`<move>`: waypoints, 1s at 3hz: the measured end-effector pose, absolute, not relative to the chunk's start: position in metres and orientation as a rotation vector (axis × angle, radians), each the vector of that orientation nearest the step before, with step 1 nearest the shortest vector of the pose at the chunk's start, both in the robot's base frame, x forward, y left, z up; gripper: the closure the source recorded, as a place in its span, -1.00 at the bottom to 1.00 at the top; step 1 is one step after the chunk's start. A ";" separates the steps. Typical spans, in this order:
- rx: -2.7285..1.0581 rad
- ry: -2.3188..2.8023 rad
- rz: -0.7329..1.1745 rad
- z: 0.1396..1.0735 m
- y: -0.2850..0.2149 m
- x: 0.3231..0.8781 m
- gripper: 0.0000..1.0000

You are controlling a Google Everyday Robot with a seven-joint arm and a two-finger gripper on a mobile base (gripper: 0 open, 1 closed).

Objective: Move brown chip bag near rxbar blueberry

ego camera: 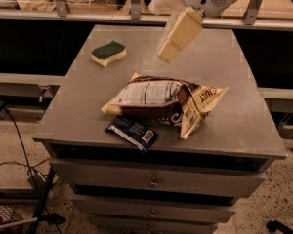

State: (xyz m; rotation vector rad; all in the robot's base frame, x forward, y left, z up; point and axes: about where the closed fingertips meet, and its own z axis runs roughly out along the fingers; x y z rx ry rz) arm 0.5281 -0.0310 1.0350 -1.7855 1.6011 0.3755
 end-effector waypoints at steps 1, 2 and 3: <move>-1.800 1.620 0.371 1.033 -0.038 0.528 -1.00; -1.714 1.759 0.337 1.025 -0.092 0.539 -1.00; -1.612 1.874 0.295 1.020 -0.133 0.546 -1.00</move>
Offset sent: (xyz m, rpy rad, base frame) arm 0.0184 -0.0970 -0.0153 -0.0610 0.0919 -0.1761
